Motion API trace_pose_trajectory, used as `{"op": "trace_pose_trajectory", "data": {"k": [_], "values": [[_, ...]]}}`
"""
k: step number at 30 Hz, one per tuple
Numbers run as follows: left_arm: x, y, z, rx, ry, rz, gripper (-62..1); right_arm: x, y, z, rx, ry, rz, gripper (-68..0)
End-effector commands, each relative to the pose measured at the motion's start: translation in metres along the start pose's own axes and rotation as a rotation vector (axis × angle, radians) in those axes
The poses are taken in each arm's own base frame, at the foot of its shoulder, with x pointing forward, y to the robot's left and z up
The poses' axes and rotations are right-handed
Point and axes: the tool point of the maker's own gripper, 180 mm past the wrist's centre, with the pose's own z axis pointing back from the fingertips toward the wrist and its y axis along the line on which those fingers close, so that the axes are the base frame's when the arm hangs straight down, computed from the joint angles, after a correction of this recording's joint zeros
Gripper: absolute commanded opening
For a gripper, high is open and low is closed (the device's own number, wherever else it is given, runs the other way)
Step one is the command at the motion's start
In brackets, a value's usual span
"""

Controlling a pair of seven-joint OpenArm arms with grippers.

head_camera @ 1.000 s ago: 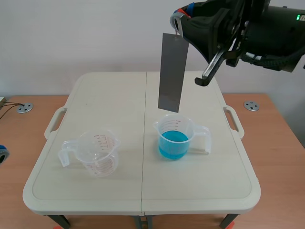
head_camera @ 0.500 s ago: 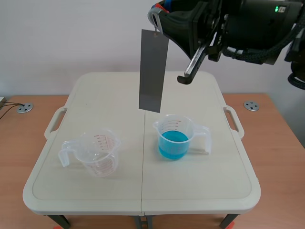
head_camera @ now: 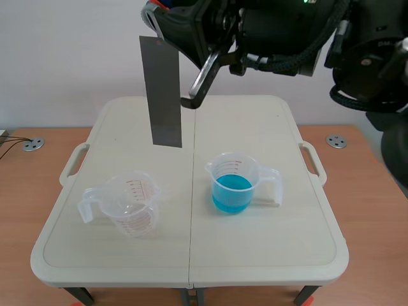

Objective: Hold the metal plate by the orange handle, dip it into the blue solution, take it out and point at it, then put the plate back in the beaker on the left.
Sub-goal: 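Put the plate into the left beaker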

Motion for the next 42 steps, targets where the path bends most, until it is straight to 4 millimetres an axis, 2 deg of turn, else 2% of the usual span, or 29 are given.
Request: {"op": "trace_pose_trajectory", "data": {"k": [1, 14, 21, 33, 42], "values": [[0.004, 0.0, 0.002, 0.001, -0.012, -0.002, -59.1, 0.018, -0.004, -0.005, -0.004, -0.049, 0.022, -66.4], [0.004, 0.0, 0.002, 0.0, -0.011, -0.005, -59.1, 0.023, 0.019, -0.03, 0.028, -0.058, 0.033, -66.4], [0.004, 0.001, 0.002, 0.004, -0.013, -0.001, -59.1, 0.026, 0.021, -0.039, 0.02, -0.064, 0.038, -66.4], [0.005, 0.012, 0.003, 0.066, -0.019, -0.019, -59.1, 0.011, 0.026, -0.057, 0.03, -0.044, -0.014, -66.4], [0.006, 0.012, 0.003, 0.066, -0.02, -0.019, -59.1, 0.001, 0.042, -0.067, 0.068, -0.022, -0.034, -66.4]]}}
